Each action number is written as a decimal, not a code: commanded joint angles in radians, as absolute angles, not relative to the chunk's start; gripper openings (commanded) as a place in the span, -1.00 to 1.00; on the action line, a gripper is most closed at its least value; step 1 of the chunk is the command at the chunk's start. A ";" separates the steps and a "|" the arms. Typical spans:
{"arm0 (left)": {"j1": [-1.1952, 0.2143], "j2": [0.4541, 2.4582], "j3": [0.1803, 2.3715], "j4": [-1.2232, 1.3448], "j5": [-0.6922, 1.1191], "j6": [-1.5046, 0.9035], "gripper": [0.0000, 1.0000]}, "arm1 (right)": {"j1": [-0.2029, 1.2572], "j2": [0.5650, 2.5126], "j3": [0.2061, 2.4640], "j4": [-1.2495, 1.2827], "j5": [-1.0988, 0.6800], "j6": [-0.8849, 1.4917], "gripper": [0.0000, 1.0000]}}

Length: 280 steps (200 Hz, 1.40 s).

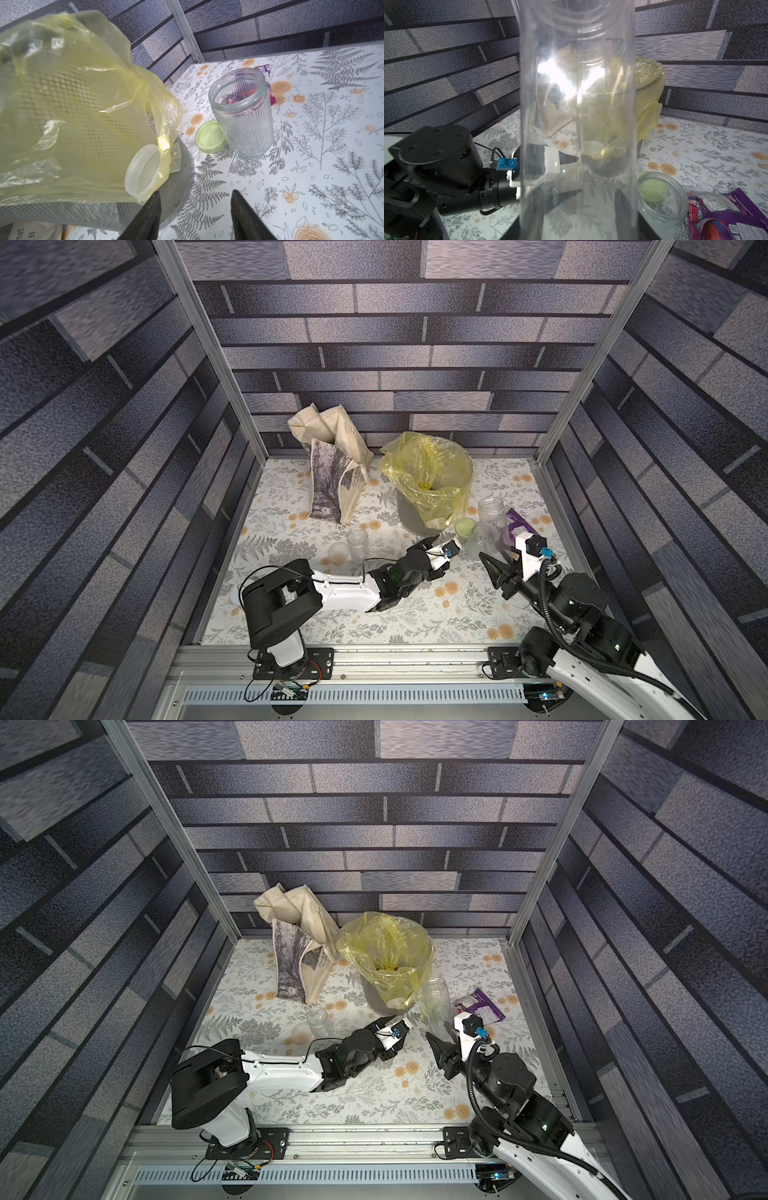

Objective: Empty moldy mung beans from jars
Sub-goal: Adjust the trash bin at the center of the board, then pick up the lid from the center of the board.

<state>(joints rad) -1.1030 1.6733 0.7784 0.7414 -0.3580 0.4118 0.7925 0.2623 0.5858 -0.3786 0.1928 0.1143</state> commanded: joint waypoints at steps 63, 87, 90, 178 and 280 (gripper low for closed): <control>-1.092 1.699 0.816 0.865 -0.441 0.504 -0.13 | 0.799 0.252 0.597 -0.379 0.233 0.110 -0.30; -1.080 1.711 0.822 0.856 -0.442 0.505 -0.18 | 0.799 0.245 0.594 -0.379 0.236 0.110 -0.29; -1.077 1.712 0.821 0.857 -0.438 0.505 -0.19 | 0.799 0.245 0.595 -0.379 0.235 0.109 -0.29; -1.020 1.724 0.832 0.827 -0.375 0.492 -0.27 | 0.799 0.245 0.592 -0.365 0.236 0.099 -0.27; -1.008 1.854 0.928 0.887 -0.450 0.510 -0.25 | 0.799 0.272 0.602 -0.360 0.243 0.091 -0.25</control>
